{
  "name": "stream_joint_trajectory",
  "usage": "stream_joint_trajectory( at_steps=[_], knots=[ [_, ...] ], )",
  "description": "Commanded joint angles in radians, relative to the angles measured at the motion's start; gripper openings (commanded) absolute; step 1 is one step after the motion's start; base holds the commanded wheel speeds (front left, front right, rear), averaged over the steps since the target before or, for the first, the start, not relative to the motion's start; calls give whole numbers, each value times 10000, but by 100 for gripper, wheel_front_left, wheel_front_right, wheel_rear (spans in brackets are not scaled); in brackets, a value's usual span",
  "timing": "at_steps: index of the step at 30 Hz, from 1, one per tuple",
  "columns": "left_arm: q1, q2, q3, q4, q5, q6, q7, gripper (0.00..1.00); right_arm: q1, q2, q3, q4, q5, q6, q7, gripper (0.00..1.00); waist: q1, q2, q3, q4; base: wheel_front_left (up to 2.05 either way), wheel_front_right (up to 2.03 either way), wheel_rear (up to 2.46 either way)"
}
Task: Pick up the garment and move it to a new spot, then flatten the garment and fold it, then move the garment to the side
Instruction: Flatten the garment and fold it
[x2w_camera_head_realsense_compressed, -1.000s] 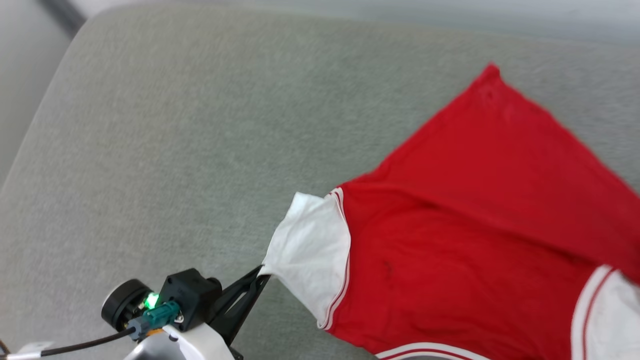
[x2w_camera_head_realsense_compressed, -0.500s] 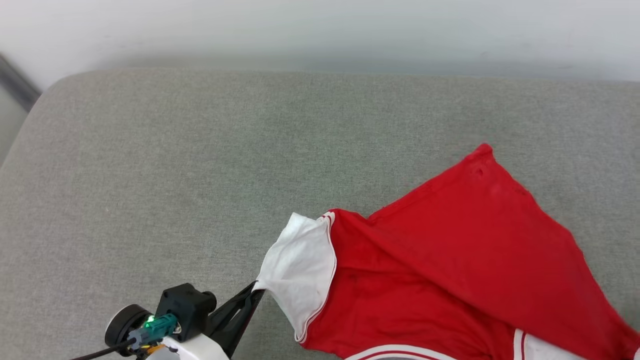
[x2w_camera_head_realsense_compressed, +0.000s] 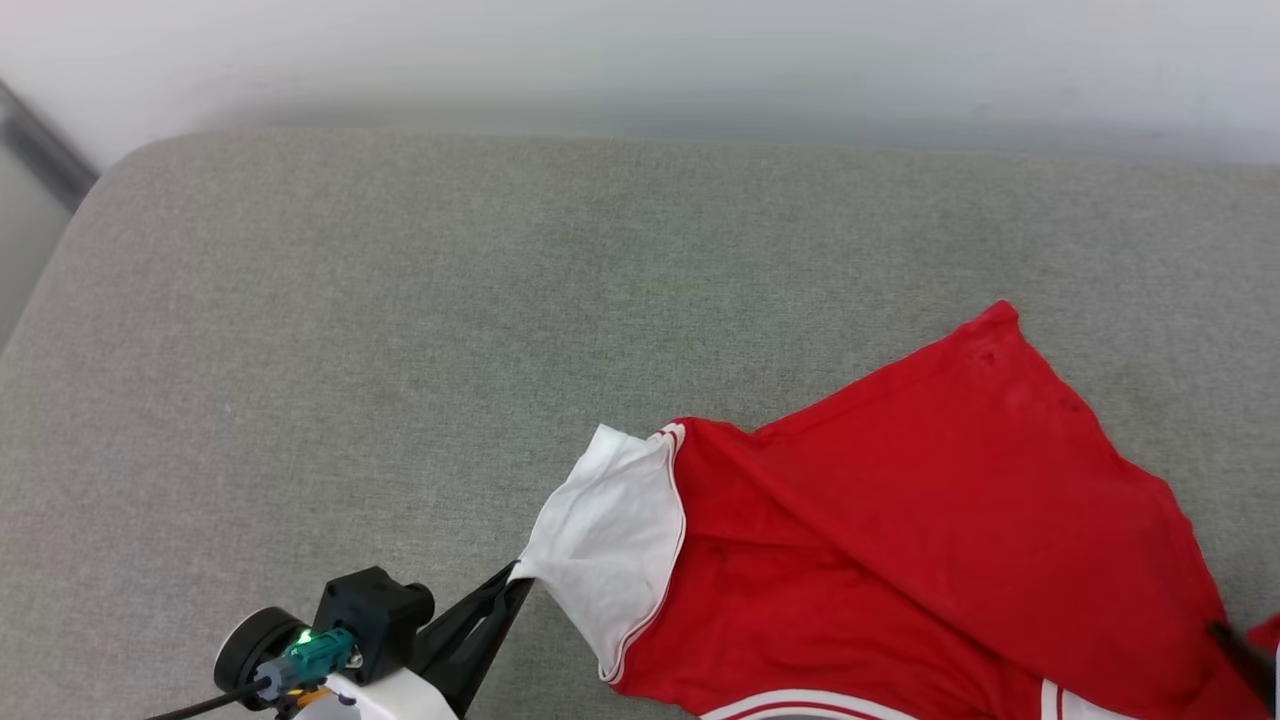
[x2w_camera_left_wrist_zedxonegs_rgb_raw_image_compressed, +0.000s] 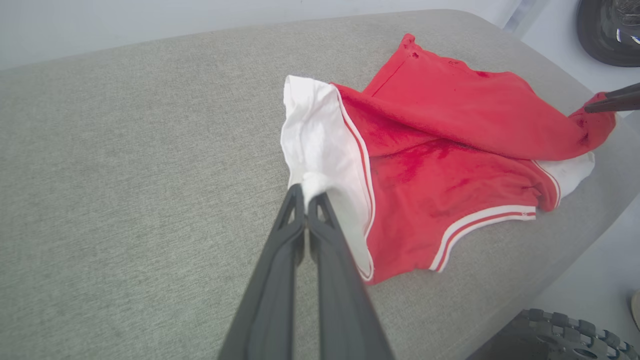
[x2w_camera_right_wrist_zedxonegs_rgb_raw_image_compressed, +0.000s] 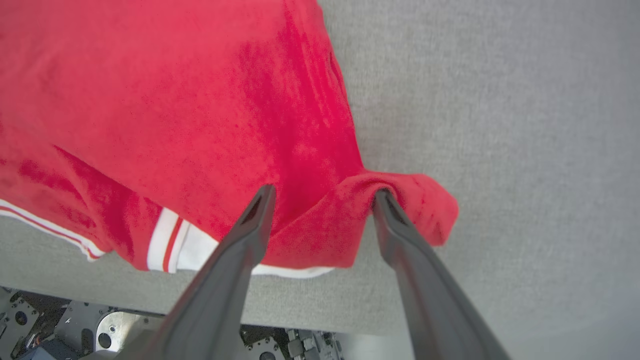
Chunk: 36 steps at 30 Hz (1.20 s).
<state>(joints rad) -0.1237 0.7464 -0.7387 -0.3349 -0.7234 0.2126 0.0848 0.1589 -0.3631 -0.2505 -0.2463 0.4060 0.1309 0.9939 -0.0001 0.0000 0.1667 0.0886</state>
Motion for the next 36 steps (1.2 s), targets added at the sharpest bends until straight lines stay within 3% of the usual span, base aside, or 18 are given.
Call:
stream_joint_trajectory(
  at_steps=[1, 8, 19, 28, 36],
  knots=[
    [-117, 11, -33, -136, 118, 8, 17, 0, -505, -365, 154, -279, 111, -4, 121, 100, 1, 0, 177, 148, 0, 0, 0],
    [-550, -100, -60, -522, 388, -80, 24, 0, -2812, -1285, 911, -198, 336, -4, 1072, 100, 1, 0, 964, 824, 0, 0, 0],
    [-1272, -468, -332, -1003, 804, -333, 119, 0, -6200, -1598, 1794, 1826, -249, -4, 2294, 100, 1, 0, 2285, 2055, 0, 0, 0],
    [-1538, -816, -478, -872, 890, -476, -40, 0, -7050, -1521, 1847, 3466, -858, -4, 2536, 100, 1, 0, 2840, 2595, 0, 0, 0],
    [-1649, -1079, -527, -608, 754, -614, -234, 0, -6568, -1463, 2229, 4801, -1130, -6, 2627, 100, 1, 0, 3014, 2833, 0, 0, 0]
  ],
)
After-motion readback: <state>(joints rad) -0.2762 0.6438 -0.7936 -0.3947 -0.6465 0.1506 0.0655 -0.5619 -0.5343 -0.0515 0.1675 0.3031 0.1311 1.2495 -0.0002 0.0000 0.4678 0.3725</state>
